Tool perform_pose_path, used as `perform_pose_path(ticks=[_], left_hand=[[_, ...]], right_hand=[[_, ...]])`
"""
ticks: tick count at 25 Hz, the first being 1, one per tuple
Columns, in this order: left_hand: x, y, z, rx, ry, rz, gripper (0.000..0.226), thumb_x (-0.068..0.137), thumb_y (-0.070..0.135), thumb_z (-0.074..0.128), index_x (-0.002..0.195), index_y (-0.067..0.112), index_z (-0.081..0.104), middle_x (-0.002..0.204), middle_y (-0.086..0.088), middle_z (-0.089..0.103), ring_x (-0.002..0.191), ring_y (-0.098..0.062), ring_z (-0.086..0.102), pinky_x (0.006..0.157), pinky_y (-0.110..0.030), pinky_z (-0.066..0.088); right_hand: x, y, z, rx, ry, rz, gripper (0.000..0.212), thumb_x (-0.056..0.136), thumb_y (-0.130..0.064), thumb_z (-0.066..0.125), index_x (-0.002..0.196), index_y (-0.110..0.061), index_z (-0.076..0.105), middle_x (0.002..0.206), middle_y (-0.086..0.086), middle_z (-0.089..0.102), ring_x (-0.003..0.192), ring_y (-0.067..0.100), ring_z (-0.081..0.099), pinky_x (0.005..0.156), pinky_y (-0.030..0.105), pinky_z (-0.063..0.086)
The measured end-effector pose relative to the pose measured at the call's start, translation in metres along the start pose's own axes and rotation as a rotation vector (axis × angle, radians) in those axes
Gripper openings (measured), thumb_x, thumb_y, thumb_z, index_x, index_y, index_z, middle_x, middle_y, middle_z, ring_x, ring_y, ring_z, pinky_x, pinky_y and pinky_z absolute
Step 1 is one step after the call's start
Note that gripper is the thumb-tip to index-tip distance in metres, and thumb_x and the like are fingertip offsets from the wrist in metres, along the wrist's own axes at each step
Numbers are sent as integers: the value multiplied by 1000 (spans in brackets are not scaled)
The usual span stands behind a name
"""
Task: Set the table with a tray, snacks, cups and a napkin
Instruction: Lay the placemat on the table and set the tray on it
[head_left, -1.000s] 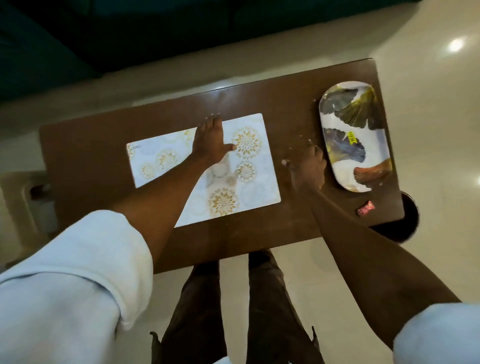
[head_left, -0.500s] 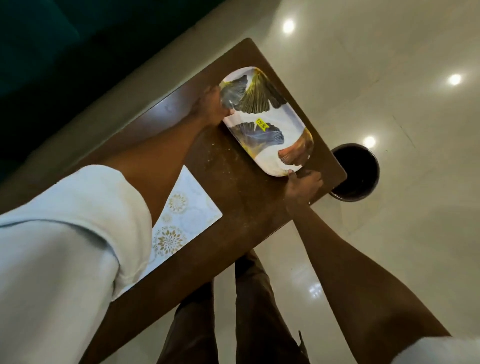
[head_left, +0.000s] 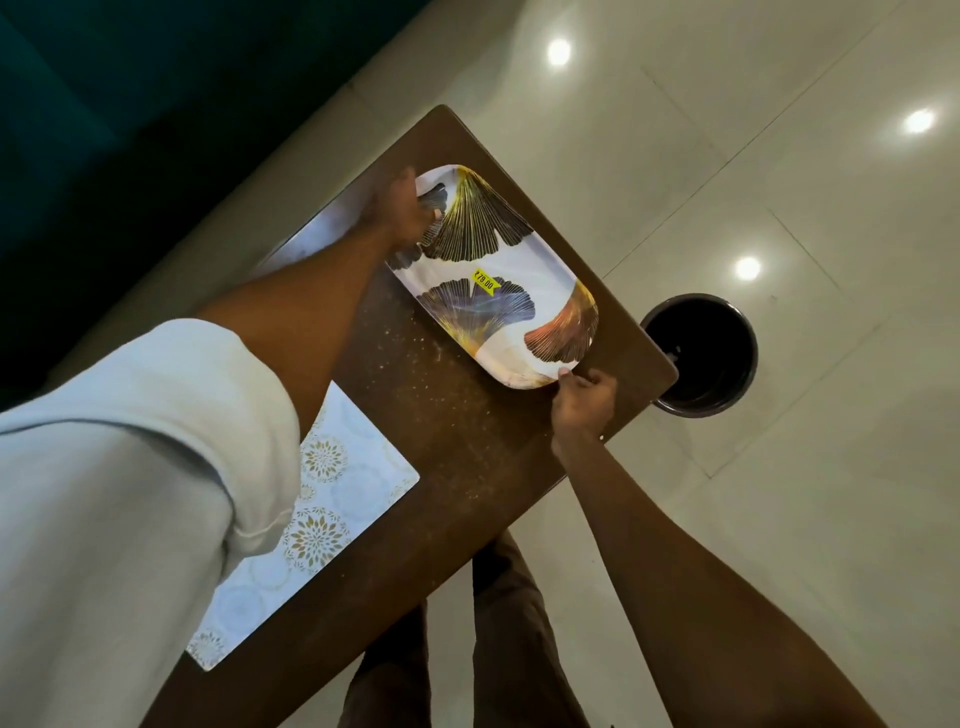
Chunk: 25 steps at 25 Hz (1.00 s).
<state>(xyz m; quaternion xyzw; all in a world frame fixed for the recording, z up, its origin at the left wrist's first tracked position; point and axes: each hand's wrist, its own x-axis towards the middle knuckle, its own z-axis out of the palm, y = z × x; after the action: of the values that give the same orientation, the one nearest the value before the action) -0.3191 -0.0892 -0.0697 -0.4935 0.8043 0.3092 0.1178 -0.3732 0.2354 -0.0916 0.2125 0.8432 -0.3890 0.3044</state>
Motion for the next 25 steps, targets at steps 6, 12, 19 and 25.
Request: perform_pose_path(ticks=[6, 12, 19, 25], left_hand=[[9, -5, 6, -61, 35, -48, 50, 100, 34, 60, 139, 4, 50, 142, -20, 52, 132, -38, 52, 113, -48, 44], [7, -25, 14, -79, 95, -29, 44, 101, 21, 59, 141, 3, 51, 146, -21, 50, 139, -37, 46, 118, -45, 38], [-66, -112, -2, -216, 242, -185, 35, 100, 23, 59, 130, 7, 62, 138, -18, 56, 129, -35, 54, 109, -41, 46], [-202, -255, 14, -366, 297, -455, 30, 99, 23, 55, 121, 3, 65, 123, -21, 66, 115, -38, 63, 95, -41, 50]], right_hand=[[15, -1, 3, 72, -129, 33, 39, 91, -8, 75, 126, -5, 57, 114, 13, 66, 93, 20, 67, 79, 39, 64], [19, 1, 10, 79, -65, -21, 36, 91, -2, 74, 123, -3, 58, 106, 10, 65, 89, 21, 68, 62, 27, 59], [-8, 5, 15, -72, -169, -225, 36, 91, -1, 72, 123, 0, 57, 102, 15, 65, 90, 25, 66, 79, 42, 61], [-70, 17, 63, -398, -219, -485, 34, 88, -5, 75, 121, -3, 67, 113, 18, 73, 106, 36, 70, 96, 46, 57]])
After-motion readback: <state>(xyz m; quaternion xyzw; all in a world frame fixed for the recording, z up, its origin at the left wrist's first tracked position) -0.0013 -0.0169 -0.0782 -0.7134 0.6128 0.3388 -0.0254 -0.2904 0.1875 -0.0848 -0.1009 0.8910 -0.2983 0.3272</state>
